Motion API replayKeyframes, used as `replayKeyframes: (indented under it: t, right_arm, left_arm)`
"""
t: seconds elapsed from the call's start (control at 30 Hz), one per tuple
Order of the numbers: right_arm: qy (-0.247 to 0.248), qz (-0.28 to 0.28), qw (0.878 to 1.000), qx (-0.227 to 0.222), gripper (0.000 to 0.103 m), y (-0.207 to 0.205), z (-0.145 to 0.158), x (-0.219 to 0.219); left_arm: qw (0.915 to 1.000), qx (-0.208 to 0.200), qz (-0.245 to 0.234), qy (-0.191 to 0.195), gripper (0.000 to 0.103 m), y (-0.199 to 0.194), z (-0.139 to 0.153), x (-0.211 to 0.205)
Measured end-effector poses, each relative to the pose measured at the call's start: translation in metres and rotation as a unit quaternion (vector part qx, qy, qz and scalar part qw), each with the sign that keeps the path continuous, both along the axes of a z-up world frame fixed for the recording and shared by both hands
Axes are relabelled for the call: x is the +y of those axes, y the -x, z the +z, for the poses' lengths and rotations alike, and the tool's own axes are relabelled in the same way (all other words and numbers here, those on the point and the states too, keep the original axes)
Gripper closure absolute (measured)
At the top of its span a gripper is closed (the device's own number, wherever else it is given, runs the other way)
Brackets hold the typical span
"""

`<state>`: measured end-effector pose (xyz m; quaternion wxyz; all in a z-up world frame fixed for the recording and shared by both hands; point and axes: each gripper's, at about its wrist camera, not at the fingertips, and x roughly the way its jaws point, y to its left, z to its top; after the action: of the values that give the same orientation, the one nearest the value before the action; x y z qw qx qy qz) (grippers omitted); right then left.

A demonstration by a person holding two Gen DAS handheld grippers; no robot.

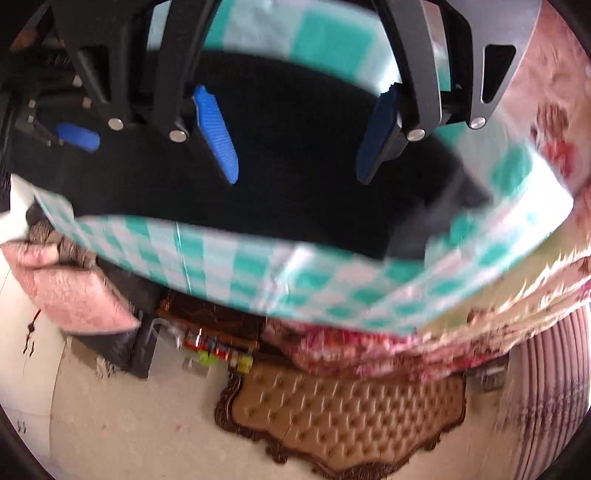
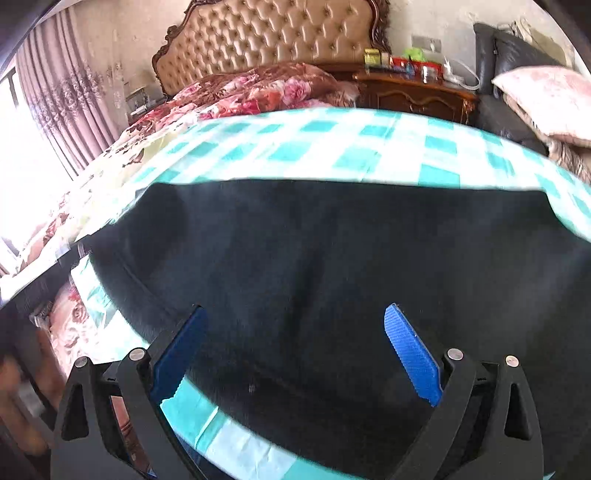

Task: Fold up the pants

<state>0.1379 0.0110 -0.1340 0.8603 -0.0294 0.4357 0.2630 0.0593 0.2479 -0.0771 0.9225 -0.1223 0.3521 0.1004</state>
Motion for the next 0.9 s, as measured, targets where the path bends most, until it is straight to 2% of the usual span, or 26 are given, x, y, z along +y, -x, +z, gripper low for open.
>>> replayKeyframes:
  t: [0.17,0.3,0.33,0.4,0.47,0.7,0.8,0.9]
  right_arm:
    - [0.015,-0.01,1.0,0.01,0.009,0.021,-0.011,-0.034]
    - [0.0,-0.018,1.0,0.01,0.009,0.03,-0.008,-0.06]
    - [-0.003,-0.023,1.0,0.006,0.009,0.032,-0.006,-0.066]
    - [-0.007,-0.03,1.0,0.004,0.009,0.033,-0.005,-0.074]
    - [0.002,-0.045,0.999,0.007,0.009,0.032,-0.006,-0.084]
    - [0.024,-0.051,0.998,0.018,0.009,0.033,-0.019,-0.097]
    - [0.043,-0.053,0.998,0.011,0.009,0.034,-0.021,-0.091]
    - [0.056,-0.052,0.997,0.007,0.009,0.035,-0.023,-0.088]
  left_arm:
    - [0.9985,0.03,-0.045,-0.008,0.037,0.015,-0.016,-0.039]
    - [0.9981,0.005,-0.061,-0.01,0.036,0.015,-0.006,-0.07]
    - [0.9977,0.002,-0.067,-0.013,0.032,0.012,-0.002,-0.077]
    - [0.9967,0.002,-0.08,-0.014,0.029,0.006,0.002,-0.091]
    - [0.9953,0.011,-0.096,0.011,0.029,-0.001,0.0,-0.098]
    - [0.9956,0.051,-0.078,0.012,0.03,-0.005,-0.02,-0.099]
    - [0.9944,0.077,-0.072,0.001,0.037,-0.009,-0.034,-0.092]
    - [0.9928,0.12,-0.008,-0.006,0.039,-0.011,-0.053,-0.061]
